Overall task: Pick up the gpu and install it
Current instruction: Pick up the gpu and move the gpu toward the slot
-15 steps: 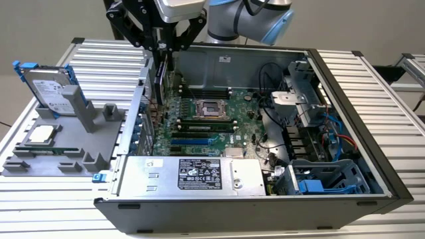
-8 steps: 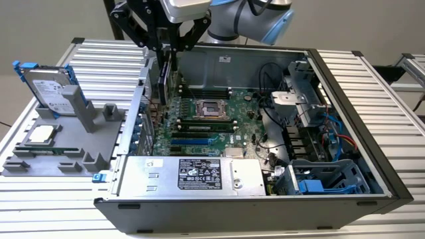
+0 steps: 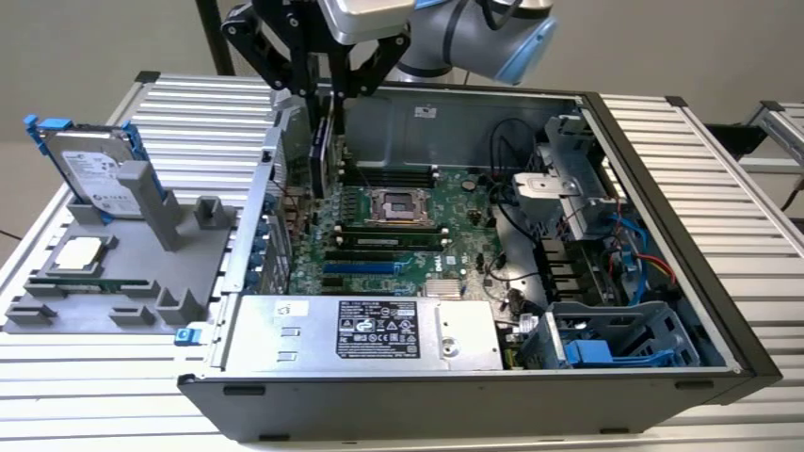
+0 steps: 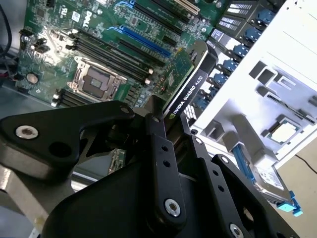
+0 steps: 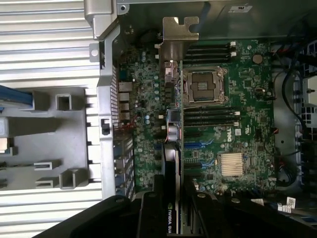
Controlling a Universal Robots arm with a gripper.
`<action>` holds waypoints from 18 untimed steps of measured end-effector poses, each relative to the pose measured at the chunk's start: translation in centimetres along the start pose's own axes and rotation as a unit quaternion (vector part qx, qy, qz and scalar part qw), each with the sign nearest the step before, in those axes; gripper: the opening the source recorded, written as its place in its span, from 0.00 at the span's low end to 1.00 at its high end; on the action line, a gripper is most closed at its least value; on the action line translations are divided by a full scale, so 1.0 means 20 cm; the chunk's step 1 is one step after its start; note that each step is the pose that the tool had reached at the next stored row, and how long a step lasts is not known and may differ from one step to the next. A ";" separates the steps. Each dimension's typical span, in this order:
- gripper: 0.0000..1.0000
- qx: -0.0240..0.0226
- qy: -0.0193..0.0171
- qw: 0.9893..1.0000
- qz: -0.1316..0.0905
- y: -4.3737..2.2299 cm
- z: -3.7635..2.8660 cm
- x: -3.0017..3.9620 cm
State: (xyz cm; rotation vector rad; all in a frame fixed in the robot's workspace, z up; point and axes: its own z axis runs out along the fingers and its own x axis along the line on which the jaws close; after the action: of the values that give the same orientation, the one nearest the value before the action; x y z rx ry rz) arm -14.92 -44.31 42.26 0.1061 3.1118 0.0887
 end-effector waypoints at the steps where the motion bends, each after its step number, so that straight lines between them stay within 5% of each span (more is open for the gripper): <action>1: 0.00 0.000 0.000 1.000 0.000 0.000 0.000 -0.006; 18: 0.00 0.000 0.000 1.000 0.000 0.008 0.003 -0.122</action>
State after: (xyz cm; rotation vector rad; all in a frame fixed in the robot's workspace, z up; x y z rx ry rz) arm -12.48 -44.31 42.27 0.1061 3.1119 0.0887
